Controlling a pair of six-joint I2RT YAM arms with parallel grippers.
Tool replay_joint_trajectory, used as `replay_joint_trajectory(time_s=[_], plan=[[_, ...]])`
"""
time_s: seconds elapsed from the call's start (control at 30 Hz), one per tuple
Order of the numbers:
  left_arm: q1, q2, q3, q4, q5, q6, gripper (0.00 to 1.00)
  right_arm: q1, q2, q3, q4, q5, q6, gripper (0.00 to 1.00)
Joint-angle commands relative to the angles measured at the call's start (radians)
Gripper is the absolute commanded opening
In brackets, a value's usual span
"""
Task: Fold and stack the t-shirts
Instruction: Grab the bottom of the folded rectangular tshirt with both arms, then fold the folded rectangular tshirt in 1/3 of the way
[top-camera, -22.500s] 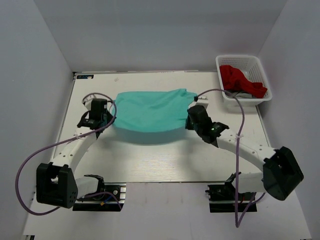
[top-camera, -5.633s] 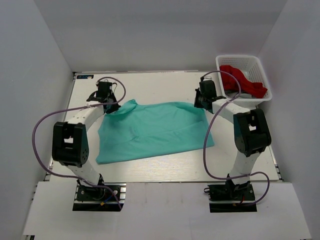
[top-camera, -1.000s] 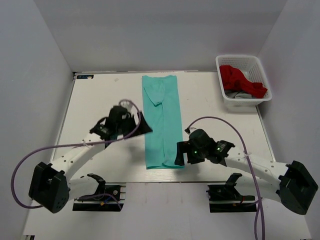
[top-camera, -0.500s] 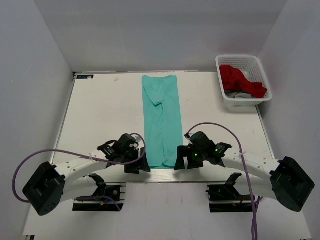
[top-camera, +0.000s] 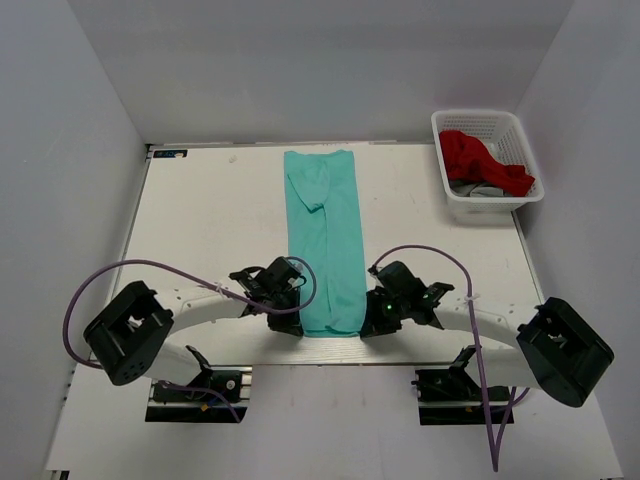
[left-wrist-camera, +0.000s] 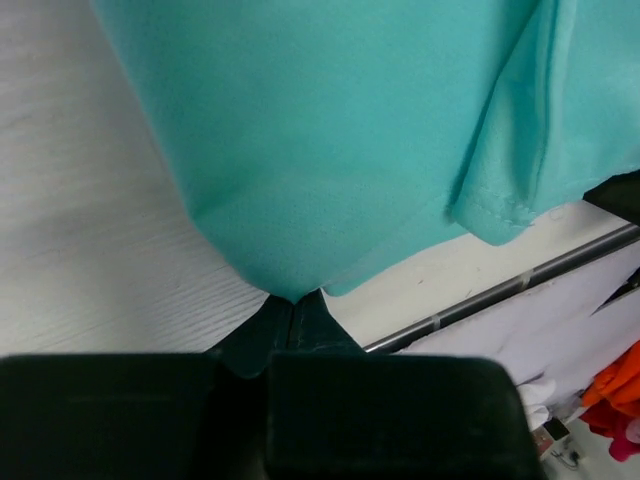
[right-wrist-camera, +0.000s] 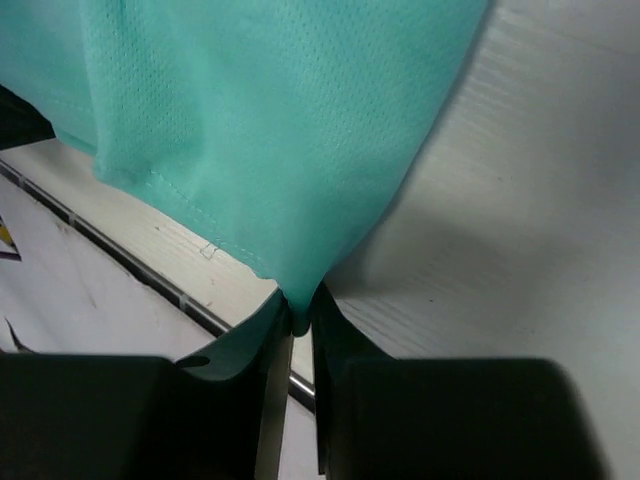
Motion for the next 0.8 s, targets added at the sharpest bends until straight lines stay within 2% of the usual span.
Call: replay_joint_trajectory(time_s=[0.0,0.03,0.27,0.37,0.4,0.6,0.77], plan=[[-0.004,0.040,0.016,-0.028,-0.137,0.038,0.00,-0.010,0.008,0.007,0.007,0.068,-0.005,0.04],[-0.004,0.040,0.027,-0.040,-0.151,0.038,0.00,-0.012,-0.003,0.016,0.016,0.077,0.000,0.00],[-0.004,-0.061,0.104,-0.058,-0.232,0.080,0.00,-0.012,-0.035,0.097,0.043,0.126,-0.127,0.00],[0.017,-0.061,0.156,-0.045,-0.243,0.089,0.00,-0.012,-0.018,0.169,0.031,0.207,-0.155,0.00],[0.017,-0.061,0.180,-0.035,-0.298,0.089,0.00,-0.018,-0.003,0.201,0.027,0.255,-0.157,0.00],[0.057,0.014,0.361,-0.100,-0.442,0.046,0.00,-0.058,0.080,0.405,0.013,0.378,-0.175,0.00],[0.152,0.141,0.510,-0.124,-0.442,0.070,0.00,-0.115,0.210,0.563,-0.019,0.390,-0.230,0.00]])
